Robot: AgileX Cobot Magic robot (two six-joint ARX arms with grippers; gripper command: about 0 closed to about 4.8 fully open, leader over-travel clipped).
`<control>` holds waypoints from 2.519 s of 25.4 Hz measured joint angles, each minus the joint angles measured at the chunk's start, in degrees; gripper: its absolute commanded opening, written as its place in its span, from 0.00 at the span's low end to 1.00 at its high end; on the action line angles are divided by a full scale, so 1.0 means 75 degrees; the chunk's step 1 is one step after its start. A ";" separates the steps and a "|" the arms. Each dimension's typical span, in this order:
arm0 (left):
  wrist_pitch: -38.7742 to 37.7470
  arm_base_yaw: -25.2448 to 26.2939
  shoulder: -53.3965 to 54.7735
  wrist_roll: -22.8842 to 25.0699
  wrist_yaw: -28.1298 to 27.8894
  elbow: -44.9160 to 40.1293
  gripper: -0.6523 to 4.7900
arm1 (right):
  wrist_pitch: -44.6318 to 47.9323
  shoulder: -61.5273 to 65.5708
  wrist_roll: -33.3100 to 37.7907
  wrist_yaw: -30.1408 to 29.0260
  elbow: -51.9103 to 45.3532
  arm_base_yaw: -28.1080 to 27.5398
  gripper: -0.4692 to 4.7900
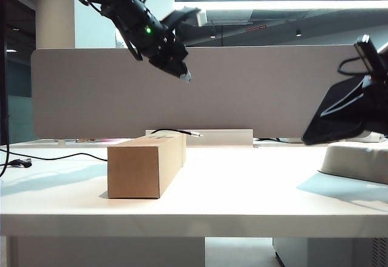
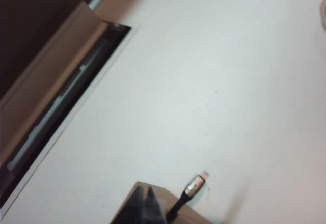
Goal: Pick up the charging cable and the phone, plug the charging cable into the charging port on the phone, and finally place them back on the table.
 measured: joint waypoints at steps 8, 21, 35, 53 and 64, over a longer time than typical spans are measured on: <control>-0.0720 -0.0364 0.0606 0.2084 -0.0414 0.0163 0.37 | -0.0198 -0.0440 0.0032 -0.0085 0.0006 0.0000 0.08; -0.0621 -0.0498 0.1122 0.3214 -0.1265 0.0213 0.37 | -0.0385 -0.0437 0.0035 -0.0262 0.0003 0.0000 0.08; 0.0644 -0.0507 0.1699 0.3296 -0.2057 0.0221 0.39 | -0.0449 -0.0437 0.0032 -0.0388 0.0006 0.0000 0.08; 0.0918 -0.0533 0.1888 0.3296 -0.2337 0.0239 0.39 | -0.0449 -0.0437 0.0032 -0.0373 0.0006 0.0000 0.08; 0.0801 -0.0525 0.1926 0.3299 -0.3098 0.0259 0.20 | -0.0449 -0.0437 0.0032 -0.0370 0.0006 0.0000 0.08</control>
